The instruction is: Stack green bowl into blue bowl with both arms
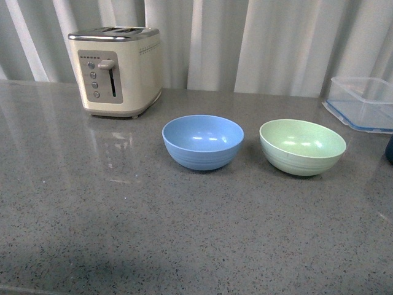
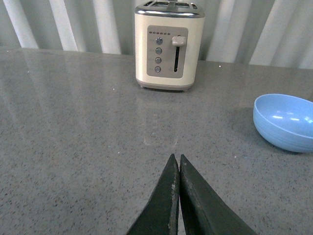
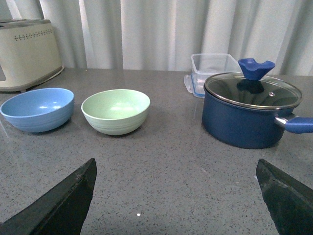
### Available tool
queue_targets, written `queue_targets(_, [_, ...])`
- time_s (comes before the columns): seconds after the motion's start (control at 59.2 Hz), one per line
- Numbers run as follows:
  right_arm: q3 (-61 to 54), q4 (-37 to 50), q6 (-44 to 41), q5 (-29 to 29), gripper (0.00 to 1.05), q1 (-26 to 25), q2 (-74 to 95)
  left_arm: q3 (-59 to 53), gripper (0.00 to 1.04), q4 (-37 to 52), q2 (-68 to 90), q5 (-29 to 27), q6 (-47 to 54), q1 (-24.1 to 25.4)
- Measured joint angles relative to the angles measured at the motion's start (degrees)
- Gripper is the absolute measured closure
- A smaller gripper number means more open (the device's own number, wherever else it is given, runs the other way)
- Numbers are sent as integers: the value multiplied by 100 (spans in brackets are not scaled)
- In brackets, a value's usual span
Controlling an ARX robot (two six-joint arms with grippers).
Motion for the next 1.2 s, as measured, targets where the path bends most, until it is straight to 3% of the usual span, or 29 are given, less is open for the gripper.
queue_targets(0.169, [0,2,0,0,10,0,0,-271,101,-313,-595,221,2,323])
queue_targets(0.439, [0,2,0,0,10,0,0,-723,101,-592,-1368,245,4,323])
queue_targets(1.199, [0,2,0,0,10,0,0,-730,101,-2824,-3753,247,4,323])
